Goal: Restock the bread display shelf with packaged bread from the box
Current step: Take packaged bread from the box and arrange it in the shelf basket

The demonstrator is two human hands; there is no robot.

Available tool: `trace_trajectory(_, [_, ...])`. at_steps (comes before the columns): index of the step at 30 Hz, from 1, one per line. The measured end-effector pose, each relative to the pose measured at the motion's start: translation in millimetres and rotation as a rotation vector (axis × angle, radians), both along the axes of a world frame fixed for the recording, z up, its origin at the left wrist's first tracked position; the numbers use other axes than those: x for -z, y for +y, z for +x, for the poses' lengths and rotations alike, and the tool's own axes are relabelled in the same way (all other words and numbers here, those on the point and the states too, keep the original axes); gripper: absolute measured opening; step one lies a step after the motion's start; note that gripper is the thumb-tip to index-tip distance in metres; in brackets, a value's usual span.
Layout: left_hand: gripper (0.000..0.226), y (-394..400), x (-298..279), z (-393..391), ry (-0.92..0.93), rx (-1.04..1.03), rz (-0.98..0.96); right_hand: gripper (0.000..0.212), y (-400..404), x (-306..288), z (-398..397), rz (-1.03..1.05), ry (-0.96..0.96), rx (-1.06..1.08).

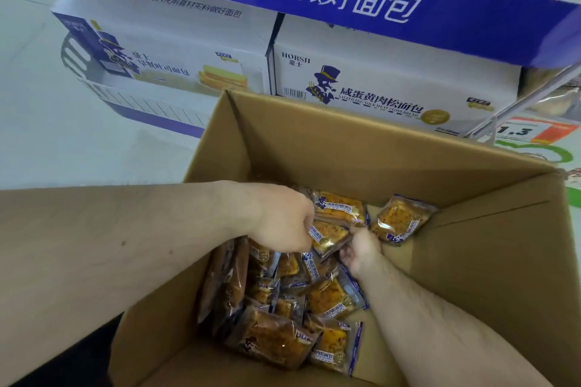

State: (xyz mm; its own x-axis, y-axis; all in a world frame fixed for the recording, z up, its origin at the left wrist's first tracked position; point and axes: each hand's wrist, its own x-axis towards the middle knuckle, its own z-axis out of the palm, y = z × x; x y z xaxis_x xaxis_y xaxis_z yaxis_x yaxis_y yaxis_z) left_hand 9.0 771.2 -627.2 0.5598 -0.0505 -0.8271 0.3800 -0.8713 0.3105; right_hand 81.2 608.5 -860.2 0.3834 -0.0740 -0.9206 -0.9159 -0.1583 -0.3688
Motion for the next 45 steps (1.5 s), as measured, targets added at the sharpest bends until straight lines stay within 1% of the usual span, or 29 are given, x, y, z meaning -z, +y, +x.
trace_trajectory(4, [0.025,0,5,-4,0.029,-0.019,0.008,0.011,-8,-13,-4,-0.077,-0.097,-0.034])
trace_trajectory(5, [0.022,0,6,-5,0.040,-0.023,0.017,0.011,-9,-16,-5,-0.095,-0.104,-0.032])
trace_trajectory(7, [0.028,-1,9,-9,0.072,-0.071,0.001,0.021,-9,-26,-10,-0.057,-0.053,-0.006])
trace_trajectory(8, [0.030,-2,10,-11,0.084,-0.129,-0.018,0.028,-9,-32,-13,-0.034,-0.029,-0.016])
trace_trajectory(10, [0.026,-7,14,-15,0.084,-0.302,-0.083,0.032,-7,-47,-16,-0.013,-0.009,-0.079])
trace_trajectory(12, [0.022,-13,17,-19,0.116,-0.536,-0.165,0.027,-5,-68,-17,0.034,-0.022,-0.146])
trace_trajectory(14, [0.033,-20,15,-23,0.184,-0.753,-0.231,0.016,-3,-90,-16,0.076,-0.031,-0.231])
trace_trajectory(16, [0.047,-22,15,-25,0.218,-0.939,-0.247,0.013,-4,-112,-14,0.144,-0.028,-0.262])
trace_trajectory(19, [0.064,-17,20,-27,0.254,-1.249,-0.216,0.020,-17,-131,-11,0.345,-0.014,-0.185])
trace_trajectory(21, [0.071,-14,26,-28,0.311,-1.408,-0.266,0.018,-28,-140,-13,0.517,0.015,-0.088])
trace_trajectory(22, [0.071,-13,29,-28,0.322,-1.464,-0.319,0.018,-32,-143,-15,0.597,0.033,-0.047])
trace_trajectory(23, [0.065,-14,31,-28,0.294,-1.503,-0.394,0.019,-34,-144,-19,0.670,0.050,-0.022])
trace_trajectory(25, [0.044,-16,31,-26,0.134,-1.551,-0.521,0.019,-34,-145,-27,0.749,0.081,-0.048])
trace_trajectory(27, [0.030,-17,30,-24,-0.014,-1.542,-0.527,0.019,-30,-141,-33,0.769,0.102,-0.125])
trace_trajectory(29, [0.029,-15,28,-22,-0.098,-1.493,-0.469,0.018,-29,-135,-33,0.777,0.110,-0.192])
trace_trajectory(30, [0.030,-13,28,-22,-0.126,-1.467,-0.435,0.022,-31,-128,-31,0.760,0.109,-0.214])
trace_trajectory(31, [0.031,-11,28,-21,-0.142,-1.440,-0.409,0.031,-33,-120,-27,0.711,0.103,-0.231])
trace_trajectory(32, [0.030,-9,28,-20,-0.150,-1.416,-0.390,0.036,-35,-107,-22,0.590,0.077,-0.241])
trace_trajectory(33, [0.030,-7,27,-18,-0.157,-1.393,-0.378,0.034,-38,-95,-16,0.403,0.022,-0.260])
trace_trajectory(35, [0.030,-4,26,-15,-0.163,-1.360,-0.367,0.022,-47,-71,-4,-0.025,-0.106,-0.313])
trace_trajectory(36, [0.031,-2,27,-13,-0.161,-1.354,-0.359,0.013,-50,-61,1,-0.175,-0.161,-0.343])
trace_trajectory(38, [0.036,2,29,-12,-0.152,-1.333,-0.331,0.006,-53,-42,10,-0.372,-0.266,-0.513])
trace_trajectory(39, [0.037,4,31,-12,-0.143,-1.326,-0.314,0.005,-50,-34,12,-0.426,-0.291,-0.608])
trace_trajectory(40, [0.038,6,33,-13,-0.127,-1.325,-0.297,0.007,-44,-26,14,-0.437,-0.302,-0.652])
trace_trajectory(41, [0.038,7,35,-15,-0.108,-1.325,-0.286,0.007,-37,-21,15,-0.410,-0.294,-0.631])
trace_trajectory(42, [0.038,8,37,-17,-0.086,-1.328,-0.274,0.011,-29,-12,16,-0.361,-0.264,-0.570])
trace_trajectory(44, [0.038,9,41,-20,-0.051,-1.337,-0.262,0.031,-10,-2,19,-0.244,-0.167,-0.321])
trace_trajectory(45, [0.038,10,44,-21,-0.040,-1.338,-0.259,0.041,-2,4,21,-0.217,-0.146,-0.212])
